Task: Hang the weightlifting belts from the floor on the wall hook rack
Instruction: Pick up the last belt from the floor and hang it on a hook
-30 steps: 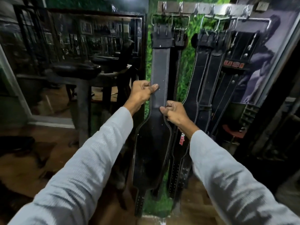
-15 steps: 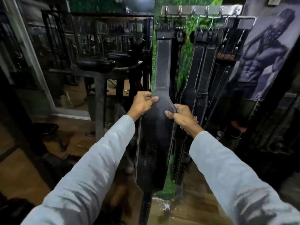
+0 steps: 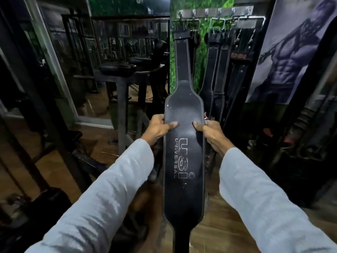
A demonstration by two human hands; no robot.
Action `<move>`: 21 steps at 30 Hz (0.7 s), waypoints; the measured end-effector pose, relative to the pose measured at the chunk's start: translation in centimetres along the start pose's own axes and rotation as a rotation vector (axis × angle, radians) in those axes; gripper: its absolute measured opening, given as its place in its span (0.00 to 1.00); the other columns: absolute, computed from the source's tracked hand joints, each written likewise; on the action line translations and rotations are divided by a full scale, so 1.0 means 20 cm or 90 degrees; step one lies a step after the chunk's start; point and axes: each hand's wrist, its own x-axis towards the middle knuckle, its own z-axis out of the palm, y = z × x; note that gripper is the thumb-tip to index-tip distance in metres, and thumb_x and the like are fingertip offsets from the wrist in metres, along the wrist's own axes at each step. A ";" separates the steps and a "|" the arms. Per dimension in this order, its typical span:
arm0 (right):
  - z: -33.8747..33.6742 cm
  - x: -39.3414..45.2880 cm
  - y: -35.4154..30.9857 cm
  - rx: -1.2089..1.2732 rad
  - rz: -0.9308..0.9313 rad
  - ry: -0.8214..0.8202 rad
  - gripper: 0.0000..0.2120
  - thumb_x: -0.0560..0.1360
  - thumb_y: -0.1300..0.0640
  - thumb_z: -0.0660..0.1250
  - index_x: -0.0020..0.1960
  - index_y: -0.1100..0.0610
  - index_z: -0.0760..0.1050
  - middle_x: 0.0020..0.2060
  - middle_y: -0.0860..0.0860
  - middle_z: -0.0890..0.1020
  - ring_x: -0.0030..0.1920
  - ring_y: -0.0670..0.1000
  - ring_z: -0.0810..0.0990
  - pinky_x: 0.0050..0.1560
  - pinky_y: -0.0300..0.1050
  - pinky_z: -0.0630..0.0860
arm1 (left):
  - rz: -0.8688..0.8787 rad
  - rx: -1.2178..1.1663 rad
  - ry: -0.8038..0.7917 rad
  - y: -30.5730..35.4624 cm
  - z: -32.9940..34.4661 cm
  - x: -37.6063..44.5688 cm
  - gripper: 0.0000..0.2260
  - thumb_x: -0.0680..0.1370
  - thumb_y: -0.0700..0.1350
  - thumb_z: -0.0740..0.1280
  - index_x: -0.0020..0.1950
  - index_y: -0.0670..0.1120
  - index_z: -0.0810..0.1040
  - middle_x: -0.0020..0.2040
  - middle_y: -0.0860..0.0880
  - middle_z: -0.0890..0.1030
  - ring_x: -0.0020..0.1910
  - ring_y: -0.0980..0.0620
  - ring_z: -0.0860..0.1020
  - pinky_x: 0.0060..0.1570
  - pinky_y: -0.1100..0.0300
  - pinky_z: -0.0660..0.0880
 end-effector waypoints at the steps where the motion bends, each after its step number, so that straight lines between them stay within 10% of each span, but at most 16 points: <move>1: -0.01 -0.03 0.01 0.013 -0.001 -0.002 0.15 0.71 0.48 0.79 0.47 0.58 0.83 0.40 0.56 0.87 0.40 0.56 0.85 0.41 0.49 0.81 | 0.005 -0.028 -0.012 -0.02 0.00 -0.03 0.08 0.72 0.39 0.78 0.49 0.43 0.83 0.47 0.46 0.85 0.48 0.46 0.83 0.52 0.51 0.81; 7: 0.05 -0.20 0.07 0.046 0.024 -0.018 0.10 0.72 0.56 0.79 0.51 0.58 0.84 0.41 0.55 0.88 0.40 0.54 0.87 0.43 0.48 0.82 | -0.021 -0.082 -0.070 -0.04 -0.07 -0.17 0.09 0.72 0.35 0.77 0.50 0.42 0.83 0.41 0.52 0.87 0.41 0.54 0.86 0.42 0.61 0.83; 21: 0.39 -0.63 0.39 0.060 0.083 -0.022 0.18 0.71 0.55 0.80 0.57 0.59 0.83 0.50 0.56 0.89 0.54 0.59 0.87 0.61 0.61 0.81 | -0.061 -0.064 -0.139 -0.39 -0.30 -0.44 0.16 0.70 0.35 0.78 0.57 0.39 0.83 0.50 0.47 0.86 0.44 0.56 0.85 0.51 0.58 0.83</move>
